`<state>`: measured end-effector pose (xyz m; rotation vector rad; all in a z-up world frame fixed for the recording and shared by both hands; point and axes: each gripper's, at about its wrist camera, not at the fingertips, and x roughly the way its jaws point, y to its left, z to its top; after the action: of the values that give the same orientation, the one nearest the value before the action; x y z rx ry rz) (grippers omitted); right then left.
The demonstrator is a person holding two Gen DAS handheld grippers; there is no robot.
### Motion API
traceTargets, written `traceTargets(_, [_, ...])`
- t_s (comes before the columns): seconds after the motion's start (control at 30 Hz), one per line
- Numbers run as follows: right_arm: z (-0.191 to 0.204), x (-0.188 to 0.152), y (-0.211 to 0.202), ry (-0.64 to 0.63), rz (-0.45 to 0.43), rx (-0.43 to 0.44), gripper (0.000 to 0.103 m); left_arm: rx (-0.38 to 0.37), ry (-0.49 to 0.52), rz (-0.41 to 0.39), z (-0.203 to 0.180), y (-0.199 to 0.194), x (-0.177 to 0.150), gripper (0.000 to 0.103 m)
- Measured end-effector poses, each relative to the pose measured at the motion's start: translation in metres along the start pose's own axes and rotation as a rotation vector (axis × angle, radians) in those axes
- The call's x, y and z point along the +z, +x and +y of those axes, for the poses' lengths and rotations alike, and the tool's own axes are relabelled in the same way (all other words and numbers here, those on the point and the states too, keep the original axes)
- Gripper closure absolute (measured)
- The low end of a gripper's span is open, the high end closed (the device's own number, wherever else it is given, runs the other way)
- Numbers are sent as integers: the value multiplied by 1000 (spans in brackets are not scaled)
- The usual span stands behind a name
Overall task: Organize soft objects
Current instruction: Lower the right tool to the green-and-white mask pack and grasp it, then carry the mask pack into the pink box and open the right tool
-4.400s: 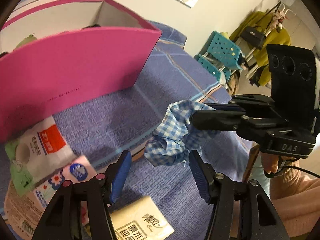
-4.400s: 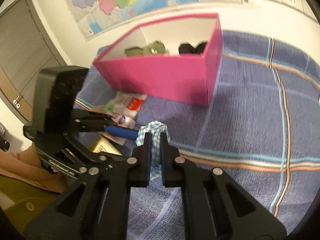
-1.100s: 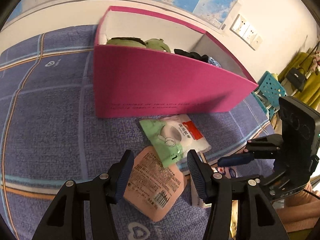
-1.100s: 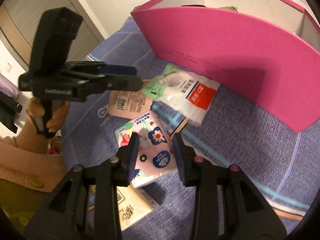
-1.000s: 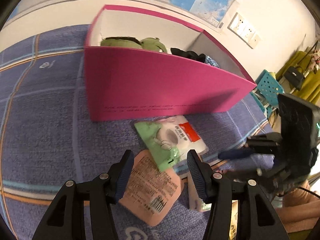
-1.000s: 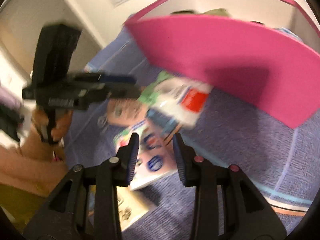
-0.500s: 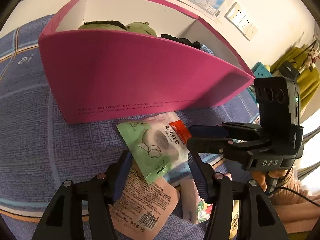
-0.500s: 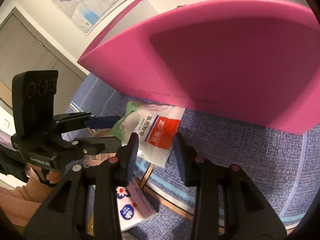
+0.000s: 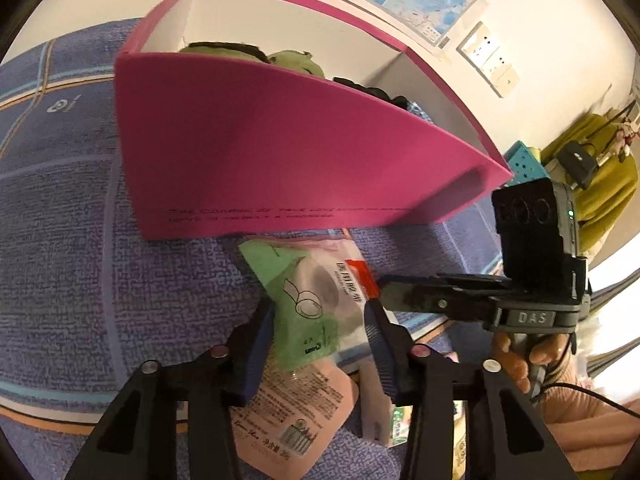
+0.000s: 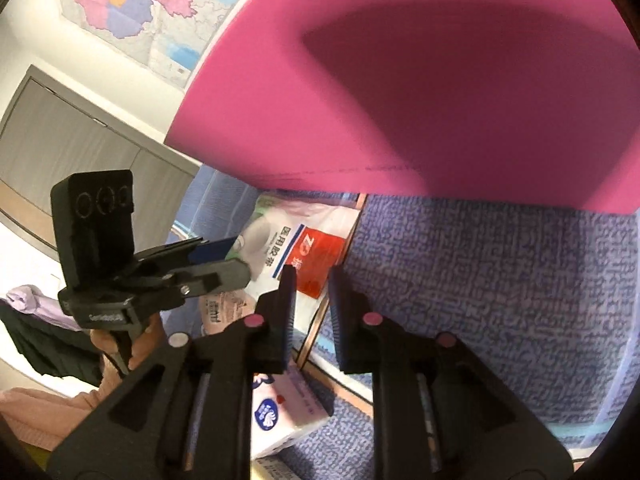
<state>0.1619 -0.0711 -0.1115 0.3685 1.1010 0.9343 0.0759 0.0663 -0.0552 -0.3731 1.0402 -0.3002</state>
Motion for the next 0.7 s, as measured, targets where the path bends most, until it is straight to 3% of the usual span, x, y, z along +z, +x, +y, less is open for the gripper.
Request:
traceTargets(0.13, [3,0,-8,0,-24,22,93,4,5,-18,-1,-9,-2,62])
traceTargets(0.47, [23,-6,-54,-104,-88,13,93,-3,35,-98,-16,-48,-8,65])
traceTargets(0.7, [46,9,-84,-183,-171,33,93,9,95,-194,-41,-87,10,65])
